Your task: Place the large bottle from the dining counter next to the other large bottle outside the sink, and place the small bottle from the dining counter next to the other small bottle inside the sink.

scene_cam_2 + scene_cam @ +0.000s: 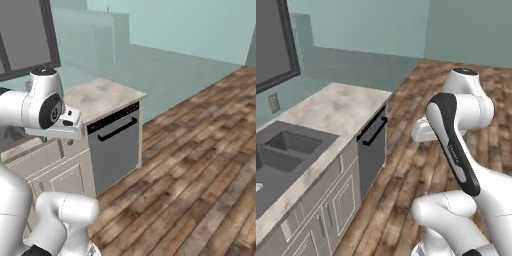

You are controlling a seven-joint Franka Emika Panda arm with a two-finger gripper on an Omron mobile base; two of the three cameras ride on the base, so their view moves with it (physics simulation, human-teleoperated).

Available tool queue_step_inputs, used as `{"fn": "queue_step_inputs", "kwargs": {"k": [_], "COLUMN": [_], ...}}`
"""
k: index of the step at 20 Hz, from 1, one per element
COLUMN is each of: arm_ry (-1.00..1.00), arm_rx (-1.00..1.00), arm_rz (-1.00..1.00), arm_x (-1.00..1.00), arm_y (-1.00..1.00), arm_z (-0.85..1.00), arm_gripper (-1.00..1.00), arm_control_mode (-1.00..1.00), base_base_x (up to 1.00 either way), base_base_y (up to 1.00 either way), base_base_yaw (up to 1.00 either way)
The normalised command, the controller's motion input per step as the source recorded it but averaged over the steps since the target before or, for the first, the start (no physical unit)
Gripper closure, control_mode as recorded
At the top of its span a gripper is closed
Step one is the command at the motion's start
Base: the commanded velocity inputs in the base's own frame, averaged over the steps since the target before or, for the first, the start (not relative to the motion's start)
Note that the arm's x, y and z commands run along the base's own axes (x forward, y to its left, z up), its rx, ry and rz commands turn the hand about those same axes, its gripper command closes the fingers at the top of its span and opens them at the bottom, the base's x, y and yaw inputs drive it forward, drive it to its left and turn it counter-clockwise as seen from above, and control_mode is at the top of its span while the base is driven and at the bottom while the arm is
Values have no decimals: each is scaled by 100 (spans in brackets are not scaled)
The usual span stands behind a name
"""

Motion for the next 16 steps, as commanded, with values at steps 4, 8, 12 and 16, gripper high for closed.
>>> {"fn": "queue_step_inputs", "kwargs": {"k": [4, 8, 12, 16], "arm_ry": [0, 0, 0, 0], "arm_rx": [0, 0, 0, 0], "arm_rz": [0, 0, 0, 0], "arm_x": [0, 0, 0, 0], "arm_y": [0, 0, 0, 0], "arm_z": [0, 0, 0, 0], "arm_gripper": [-100, -100, -100, -100], "arm_control_mode": [100, 100, 100, 100], "base_base_x": [50, 91, 100, 100], "base_base_y": [0, 21, 9, 11], "base_base_yaw": [-78, -62, -27, -20]}}
